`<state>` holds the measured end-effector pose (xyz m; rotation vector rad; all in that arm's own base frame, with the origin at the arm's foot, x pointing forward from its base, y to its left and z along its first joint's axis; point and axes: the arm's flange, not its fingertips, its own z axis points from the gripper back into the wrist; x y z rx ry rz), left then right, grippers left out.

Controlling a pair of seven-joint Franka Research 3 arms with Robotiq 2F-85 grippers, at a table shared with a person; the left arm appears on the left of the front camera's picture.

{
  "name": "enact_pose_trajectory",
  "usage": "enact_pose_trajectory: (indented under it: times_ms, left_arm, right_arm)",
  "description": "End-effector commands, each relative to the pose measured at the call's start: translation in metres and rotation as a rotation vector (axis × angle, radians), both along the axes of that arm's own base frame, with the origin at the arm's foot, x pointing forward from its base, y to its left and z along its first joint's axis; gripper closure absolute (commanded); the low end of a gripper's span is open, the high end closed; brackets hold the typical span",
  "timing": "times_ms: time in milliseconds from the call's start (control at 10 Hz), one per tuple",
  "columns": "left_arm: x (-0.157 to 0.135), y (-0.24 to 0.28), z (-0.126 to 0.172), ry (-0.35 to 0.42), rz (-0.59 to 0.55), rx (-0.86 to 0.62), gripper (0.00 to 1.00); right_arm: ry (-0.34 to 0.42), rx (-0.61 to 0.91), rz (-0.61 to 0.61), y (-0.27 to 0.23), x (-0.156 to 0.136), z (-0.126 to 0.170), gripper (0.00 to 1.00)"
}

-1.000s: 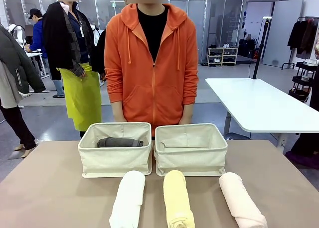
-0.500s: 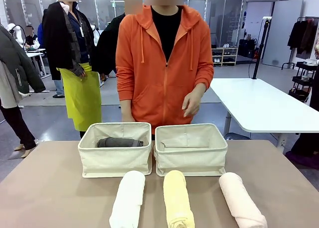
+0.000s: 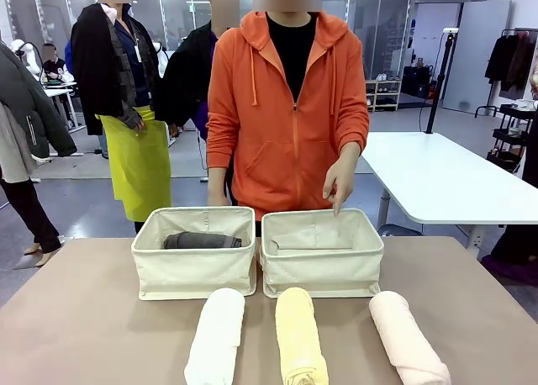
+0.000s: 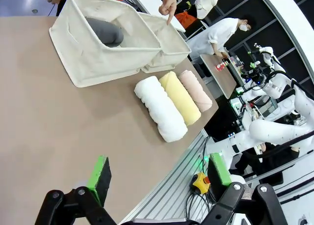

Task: Divide the towels into two baskets.
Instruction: Pick up one hotel-folded towel from the bottom of the table and place it in the Fabric basket indicated by the person.

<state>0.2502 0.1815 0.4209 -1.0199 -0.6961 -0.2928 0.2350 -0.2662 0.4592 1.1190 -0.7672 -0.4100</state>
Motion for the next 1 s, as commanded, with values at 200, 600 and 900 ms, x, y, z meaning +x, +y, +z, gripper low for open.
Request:
enact_pose_trajectory:
  times_ms: [200,600,900]
  left_arm:
    - [-0.002,0.000,0.004,-0.023,-0.004,-0.013,0.00]
    - [-0.002,0.000,0.004,-0.023,-0.004,-0.013,0.00]
    - [-0.002,0.000,0.004,-0.023,-0.004,-0.013,0.00]
  right_arm:
    - [0.000,0.000,0.000,0.000,0.000,0.000,0.00]
    - [0.133,-0.249,0.270,0.105,0.058,0.008,0.00]
    - [0.226,-0.397,0.437,0.198,0.089,-0.006,0.00]
